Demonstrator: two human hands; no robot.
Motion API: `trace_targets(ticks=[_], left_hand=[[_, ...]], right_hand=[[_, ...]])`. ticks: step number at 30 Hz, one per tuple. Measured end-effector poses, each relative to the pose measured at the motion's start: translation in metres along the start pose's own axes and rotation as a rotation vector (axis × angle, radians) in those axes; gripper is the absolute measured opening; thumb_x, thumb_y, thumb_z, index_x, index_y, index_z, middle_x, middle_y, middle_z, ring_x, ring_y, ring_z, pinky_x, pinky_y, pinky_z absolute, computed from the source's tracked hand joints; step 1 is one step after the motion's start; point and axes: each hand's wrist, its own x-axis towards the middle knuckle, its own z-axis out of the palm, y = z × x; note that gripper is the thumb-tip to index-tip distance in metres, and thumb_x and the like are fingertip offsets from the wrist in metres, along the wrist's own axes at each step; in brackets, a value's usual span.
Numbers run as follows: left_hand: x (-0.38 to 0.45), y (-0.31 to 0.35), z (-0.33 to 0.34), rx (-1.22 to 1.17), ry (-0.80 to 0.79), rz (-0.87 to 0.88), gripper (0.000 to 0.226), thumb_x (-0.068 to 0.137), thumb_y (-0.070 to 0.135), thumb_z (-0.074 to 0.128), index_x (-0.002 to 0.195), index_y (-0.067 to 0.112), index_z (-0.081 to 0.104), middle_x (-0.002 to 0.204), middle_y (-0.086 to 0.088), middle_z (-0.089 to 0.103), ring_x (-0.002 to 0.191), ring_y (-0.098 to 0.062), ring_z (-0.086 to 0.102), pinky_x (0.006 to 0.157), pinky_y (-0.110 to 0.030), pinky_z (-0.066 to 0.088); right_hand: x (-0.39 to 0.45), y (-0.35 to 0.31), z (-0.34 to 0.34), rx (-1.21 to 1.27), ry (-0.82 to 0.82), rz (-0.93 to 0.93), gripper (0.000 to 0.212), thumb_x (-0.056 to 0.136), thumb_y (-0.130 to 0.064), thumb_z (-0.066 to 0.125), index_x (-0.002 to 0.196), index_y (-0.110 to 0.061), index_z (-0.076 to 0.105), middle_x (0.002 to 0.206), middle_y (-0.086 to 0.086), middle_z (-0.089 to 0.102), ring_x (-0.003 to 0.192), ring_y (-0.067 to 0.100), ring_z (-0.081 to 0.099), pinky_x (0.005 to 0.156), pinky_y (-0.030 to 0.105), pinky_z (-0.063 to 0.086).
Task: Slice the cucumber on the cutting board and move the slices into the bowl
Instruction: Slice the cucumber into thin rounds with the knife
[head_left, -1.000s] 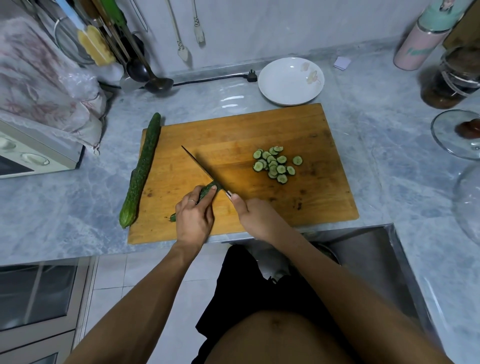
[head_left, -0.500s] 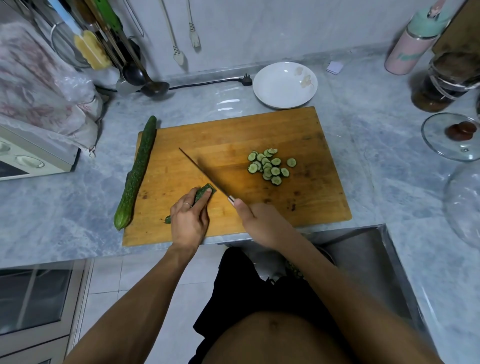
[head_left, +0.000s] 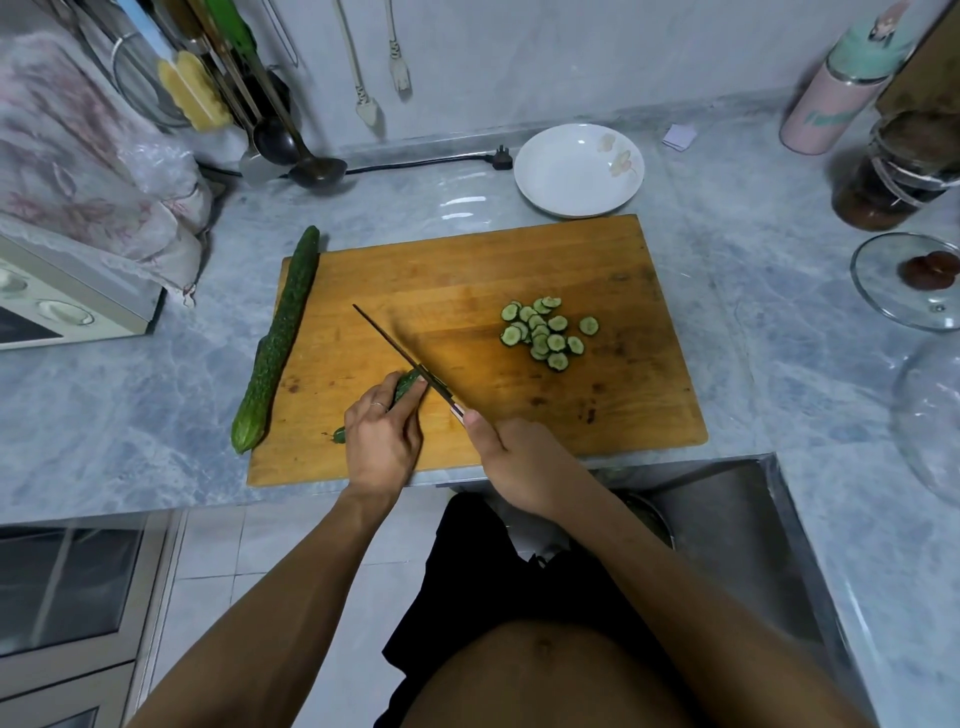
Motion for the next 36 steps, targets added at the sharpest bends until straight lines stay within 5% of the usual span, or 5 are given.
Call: trace_targets(ticks=[14, 36], left_hand=[[0.002, -0.002, 0.002, 0.009, -0.035, -0.001, 0.038, 0.089, 0.012, 0.051, 0.121, 0.023, 0.068, 0.129, -0.011, 0.061, 0.105, -0.036, 0.059, 0.081, -0.044, 0.046], [0.0, -0.005, -0.007, -0.006, -0.06, 0.071, 0.04, 0.091, 0.015, 0.051, 0.128, 0.019, 0.064, 0.133, -0.018, 0.057, 0.114, -0.038, 0.056, 0.089, -0.047, 0.045]], right_hand=[[0.022, -0.005, 0.01, 0.001, 0.01, 0.055, 0.066, 0.105, -0.049, 0.021, 0.057, -0.012, 0.047, 0.058, 0.006, 0.05, 0.055, 0.017, 0.049, 0.054, 0.032, 0.032], [0.001, 0.003, -0.006, 0.033, 0.003, 0.034, 0.063, 0.105, -0.049, 0.024, 0.054, -0.016, 0.038, 0.056, 0.003, 0.042, 0.053, 0.015, 0.042, 0.062, 0.032, 0.033]])
